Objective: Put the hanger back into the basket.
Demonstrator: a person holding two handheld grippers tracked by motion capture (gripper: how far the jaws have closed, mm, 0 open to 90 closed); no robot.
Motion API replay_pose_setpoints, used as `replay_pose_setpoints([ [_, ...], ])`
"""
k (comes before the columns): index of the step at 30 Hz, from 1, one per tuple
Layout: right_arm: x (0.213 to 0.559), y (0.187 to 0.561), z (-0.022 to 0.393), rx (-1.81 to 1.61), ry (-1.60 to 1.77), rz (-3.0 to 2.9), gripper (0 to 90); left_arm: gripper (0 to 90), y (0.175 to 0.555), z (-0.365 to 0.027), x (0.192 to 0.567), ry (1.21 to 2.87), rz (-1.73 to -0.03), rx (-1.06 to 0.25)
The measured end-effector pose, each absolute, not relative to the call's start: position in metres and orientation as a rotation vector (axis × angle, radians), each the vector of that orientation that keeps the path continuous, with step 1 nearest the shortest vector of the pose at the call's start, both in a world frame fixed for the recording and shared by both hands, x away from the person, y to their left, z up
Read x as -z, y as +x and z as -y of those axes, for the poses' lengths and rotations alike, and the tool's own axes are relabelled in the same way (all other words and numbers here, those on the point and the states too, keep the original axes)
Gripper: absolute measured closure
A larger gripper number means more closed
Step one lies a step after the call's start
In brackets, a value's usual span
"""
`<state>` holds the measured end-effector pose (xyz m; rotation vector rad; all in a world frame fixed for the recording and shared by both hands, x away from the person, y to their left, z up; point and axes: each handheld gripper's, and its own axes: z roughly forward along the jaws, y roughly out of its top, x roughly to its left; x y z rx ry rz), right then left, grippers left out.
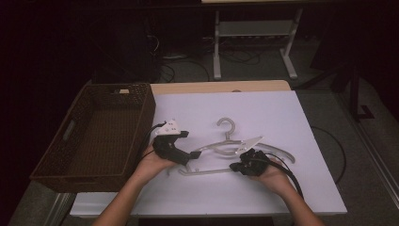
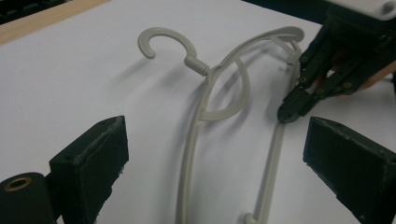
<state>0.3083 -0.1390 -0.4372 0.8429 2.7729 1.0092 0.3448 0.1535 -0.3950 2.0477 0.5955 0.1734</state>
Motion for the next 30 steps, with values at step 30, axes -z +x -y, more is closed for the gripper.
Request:
replay_pose_setpoints([
  [30,0.437,0.31,0.14,-1.013,0.854,-2.778,89.6,41.7,0.386,-0.106,0.436,2.321,-0.491,-0.162],
])
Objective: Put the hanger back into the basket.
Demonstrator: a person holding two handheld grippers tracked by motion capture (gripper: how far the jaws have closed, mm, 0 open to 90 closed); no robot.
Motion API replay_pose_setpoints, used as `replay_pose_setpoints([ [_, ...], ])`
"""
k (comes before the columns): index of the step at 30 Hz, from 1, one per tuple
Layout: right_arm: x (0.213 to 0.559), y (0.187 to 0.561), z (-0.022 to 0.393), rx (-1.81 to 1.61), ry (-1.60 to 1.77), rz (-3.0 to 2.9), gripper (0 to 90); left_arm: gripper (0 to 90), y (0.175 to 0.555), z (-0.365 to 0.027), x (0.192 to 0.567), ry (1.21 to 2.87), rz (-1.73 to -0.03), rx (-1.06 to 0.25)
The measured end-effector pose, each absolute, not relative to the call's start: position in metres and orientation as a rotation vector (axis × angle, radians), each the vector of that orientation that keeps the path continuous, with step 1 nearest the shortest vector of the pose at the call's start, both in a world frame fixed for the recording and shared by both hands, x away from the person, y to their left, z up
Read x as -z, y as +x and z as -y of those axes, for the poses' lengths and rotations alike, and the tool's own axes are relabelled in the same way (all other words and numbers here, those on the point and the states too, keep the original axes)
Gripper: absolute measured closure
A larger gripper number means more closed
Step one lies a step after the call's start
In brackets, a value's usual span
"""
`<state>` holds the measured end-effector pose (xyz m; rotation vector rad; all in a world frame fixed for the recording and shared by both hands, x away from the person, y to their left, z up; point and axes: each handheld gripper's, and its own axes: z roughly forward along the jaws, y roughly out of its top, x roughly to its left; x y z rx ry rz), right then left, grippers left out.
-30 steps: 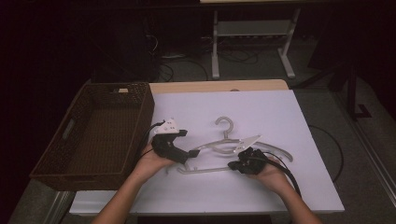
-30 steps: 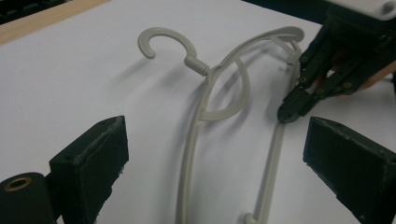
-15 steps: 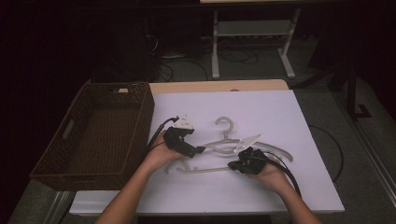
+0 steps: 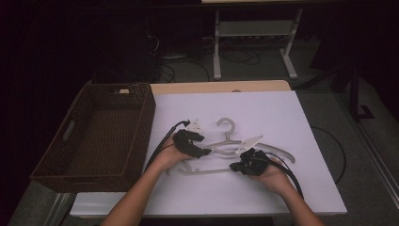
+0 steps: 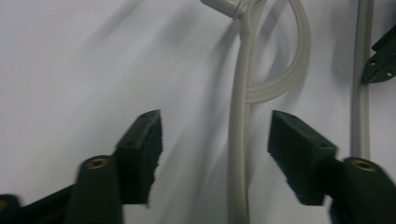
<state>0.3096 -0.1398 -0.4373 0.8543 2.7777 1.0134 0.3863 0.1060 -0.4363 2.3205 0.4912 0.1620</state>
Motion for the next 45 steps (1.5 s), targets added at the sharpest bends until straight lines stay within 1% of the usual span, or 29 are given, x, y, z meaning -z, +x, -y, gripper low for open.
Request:
replay_pose_setpoints([
  [3,0.438,0.31,0.14,-1.019,0.856,-2.777,89.6,49.6,0.385,-0.098,0.438,2.345,-0.47,-0.172],
  [4,0.438,0.31,0.14,-1.019,0.856,-2.777,89.6,51.6,0.385,-0.098,0.438,2.345,-0.47,-0.172],
  [5,0.438,0.31,0.14,-1.019,0.855,-2.777,89.6,51.6,0.385,-0.096,0.439,2.351,-0.466,-0.177],
  [9,0.438,0.31,0.14,-1.02,0.855,-2.777,89.6,61.8,0.384,-0.092,0.439,2.368,-0.451,-0.198],
  [12,0.438,0.31,0.14,-1.021,0.856,-2.777,89.6,64.4,0.385,-0.09,0.44,2.372,-0.45,-0.202],
  [13,0.438,0.31,0.14,-1.021,0.856,-2.777,89.6,69.3,0.385,-0.09,0.441,2.37,-0.448,-0.194],
  [15,0.438,0.31,0.14,-1.022,0.856,-2.777,89.6,70.8,0.385,-0.09,0.441,2.373,-0.44,-0.191],
  [19,0.438,0.31,0.14,-1.025,0.856,-2.778,89.6,80.5,0.384,-0.089,0.441,2.384,-0.407,-0.186],
  [32,0.435,0.31,0.144,-1.07,0.862,-2.782,88.8,82.2,0.385,-0.093,0.435,2.362,-0.368,-0.158],
  [33,0.432,0.309,0.147,-1.101,0.853,-2.771,81.3,82.2,0.385,-0.093,0.435,2.352,-0.386,-0.144],
  [34,0.432,0.309,0.147,-1.101,0.853,-2.771,81.3,82.3,0.385,-0.093,0.435,2.352,-0.386,-0.144],
  [35,0.431,0.309,0.148,-1.111,0.843,-2.763,79.2,82.3,0.385,-0.094,0.435,2.355,-0.381,-0.142],
  [36,0.428,0.309,0.15,-1.143,0.841,-2.752,74.3,82.3,0.384,-0.093,0.435,2.353,-0.381,-0.147],
  [37,0.428,0.309,0.15,-1.143,0.841,-2.752,74.3,82.3,0.383,-0.093,0.434,2.349,-0.38,-0.156],
  [39,0.422,0.306,0.152,-1.204,0.842,-2.725,65.2,82.4,0.382,-0.092,0.43,2.364,-0.352,-0.176],
  [41,0.417,0.305,0.155,-1.255,0.847,-2.694,58.8,82.4,0.38,-0.092,0.428,2.362,-0.356,-0.179],
  [43,0.411,0.303,0.16,-1.291,0.86,-2.666,49.2,82.5,0.379,-0.092,0.426,2.354,-0.368,-0.175],
  [45,0.405,0.3,0.165,-1.322,0.863,-2.637,43.5,82.5,0.378,-0.092,0.424,2.361,-0.365,-0.183],
])
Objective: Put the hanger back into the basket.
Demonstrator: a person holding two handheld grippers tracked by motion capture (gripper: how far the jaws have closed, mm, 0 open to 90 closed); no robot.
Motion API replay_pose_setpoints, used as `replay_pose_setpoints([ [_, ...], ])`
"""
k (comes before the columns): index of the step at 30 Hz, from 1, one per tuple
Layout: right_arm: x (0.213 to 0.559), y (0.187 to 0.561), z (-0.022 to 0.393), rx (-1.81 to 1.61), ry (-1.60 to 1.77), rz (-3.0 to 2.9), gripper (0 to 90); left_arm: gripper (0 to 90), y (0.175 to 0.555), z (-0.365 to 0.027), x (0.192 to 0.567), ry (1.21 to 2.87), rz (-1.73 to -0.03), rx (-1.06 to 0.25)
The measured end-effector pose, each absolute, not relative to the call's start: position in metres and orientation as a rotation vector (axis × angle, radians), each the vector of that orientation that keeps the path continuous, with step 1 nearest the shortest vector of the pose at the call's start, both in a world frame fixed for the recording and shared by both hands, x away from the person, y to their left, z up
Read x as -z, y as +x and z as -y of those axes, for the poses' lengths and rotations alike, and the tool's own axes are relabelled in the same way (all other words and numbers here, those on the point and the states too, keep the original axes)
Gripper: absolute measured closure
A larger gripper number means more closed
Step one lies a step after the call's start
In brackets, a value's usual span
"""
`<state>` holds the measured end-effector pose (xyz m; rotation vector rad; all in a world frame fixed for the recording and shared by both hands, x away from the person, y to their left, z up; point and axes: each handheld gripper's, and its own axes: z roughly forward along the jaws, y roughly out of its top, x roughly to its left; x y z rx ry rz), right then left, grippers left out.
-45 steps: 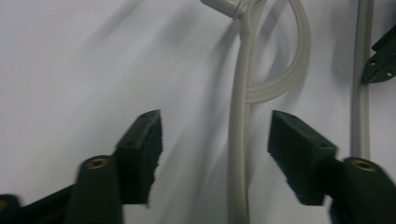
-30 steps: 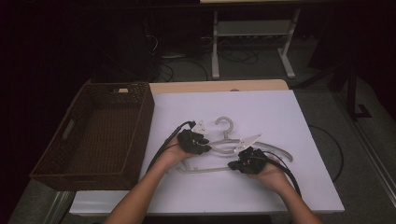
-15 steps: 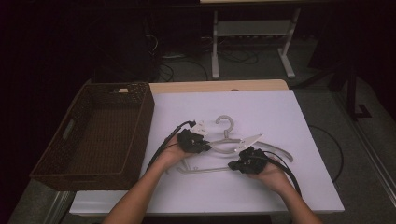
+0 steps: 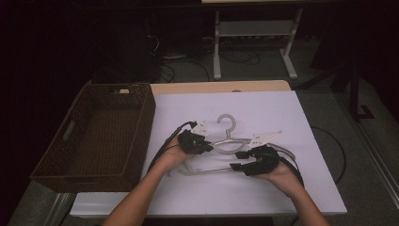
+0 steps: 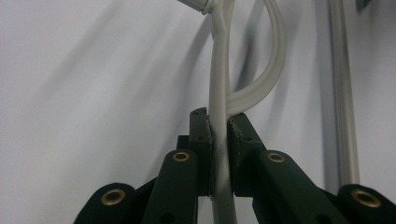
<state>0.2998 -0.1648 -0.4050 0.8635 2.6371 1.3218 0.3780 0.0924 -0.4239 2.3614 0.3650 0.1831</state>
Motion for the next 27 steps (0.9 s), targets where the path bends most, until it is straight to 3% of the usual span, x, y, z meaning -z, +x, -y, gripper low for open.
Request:
replay_pose_setpoints([
  [8,0.389,0.296,0.18,-1.424,0.899,-2.524,26.9,82.6,0.372,-0.097,0.405,2.349,-0.393,-0.2],
  [17,0.371,0.288,0.182,-1.479,0.84,-2.434,19.5,82.5,0.366,-0.105,0.375,2.381,-0.411,-0.268],
  [27,0.358,0.281,0.188,-1.549,0.801,-2.366,18.6,82.5,0.361,-0.122,0.339,2.37,-0.487,-0.333],
])
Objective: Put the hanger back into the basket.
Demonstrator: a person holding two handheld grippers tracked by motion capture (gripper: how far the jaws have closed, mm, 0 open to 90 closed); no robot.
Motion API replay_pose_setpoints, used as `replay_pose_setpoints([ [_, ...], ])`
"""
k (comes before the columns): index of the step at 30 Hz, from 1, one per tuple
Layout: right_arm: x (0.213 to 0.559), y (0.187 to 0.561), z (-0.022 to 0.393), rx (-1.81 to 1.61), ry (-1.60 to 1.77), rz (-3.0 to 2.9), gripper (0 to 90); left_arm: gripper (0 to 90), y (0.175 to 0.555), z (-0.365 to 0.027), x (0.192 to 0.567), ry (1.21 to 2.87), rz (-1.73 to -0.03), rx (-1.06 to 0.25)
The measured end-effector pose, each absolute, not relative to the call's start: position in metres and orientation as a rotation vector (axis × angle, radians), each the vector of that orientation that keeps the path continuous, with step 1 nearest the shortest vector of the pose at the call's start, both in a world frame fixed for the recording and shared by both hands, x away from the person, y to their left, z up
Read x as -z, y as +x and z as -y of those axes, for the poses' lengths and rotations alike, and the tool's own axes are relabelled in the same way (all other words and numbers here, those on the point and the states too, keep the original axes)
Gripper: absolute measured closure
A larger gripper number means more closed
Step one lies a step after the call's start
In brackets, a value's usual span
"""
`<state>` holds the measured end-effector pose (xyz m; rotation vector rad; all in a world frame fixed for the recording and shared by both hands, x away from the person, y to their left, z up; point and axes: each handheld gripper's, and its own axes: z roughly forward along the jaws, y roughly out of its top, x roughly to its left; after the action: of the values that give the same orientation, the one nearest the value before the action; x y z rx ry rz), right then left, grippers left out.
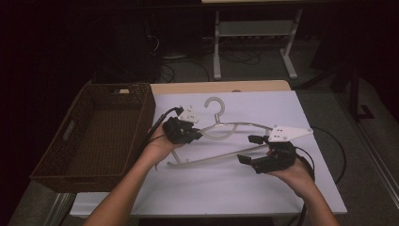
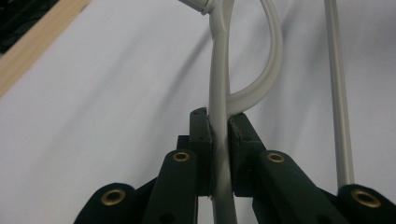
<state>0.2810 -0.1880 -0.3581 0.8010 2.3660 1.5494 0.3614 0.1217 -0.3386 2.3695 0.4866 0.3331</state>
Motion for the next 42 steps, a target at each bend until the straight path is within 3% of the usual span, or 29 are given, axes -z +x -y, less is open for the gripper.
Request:
replay_pose_setpoints([
  [25,0.356,0.281,0.193,-1.576,0.815,-2.308,16.5,82.5,0.35,-0.227,0.259,2.274,-0.692,-0.53],
  [42,0.359,0.284,0.196,-1.562,0.852,-2.284,16.0,82.5,0.343,-0.332,0.248,2.172,-0.918,-0.683],
])
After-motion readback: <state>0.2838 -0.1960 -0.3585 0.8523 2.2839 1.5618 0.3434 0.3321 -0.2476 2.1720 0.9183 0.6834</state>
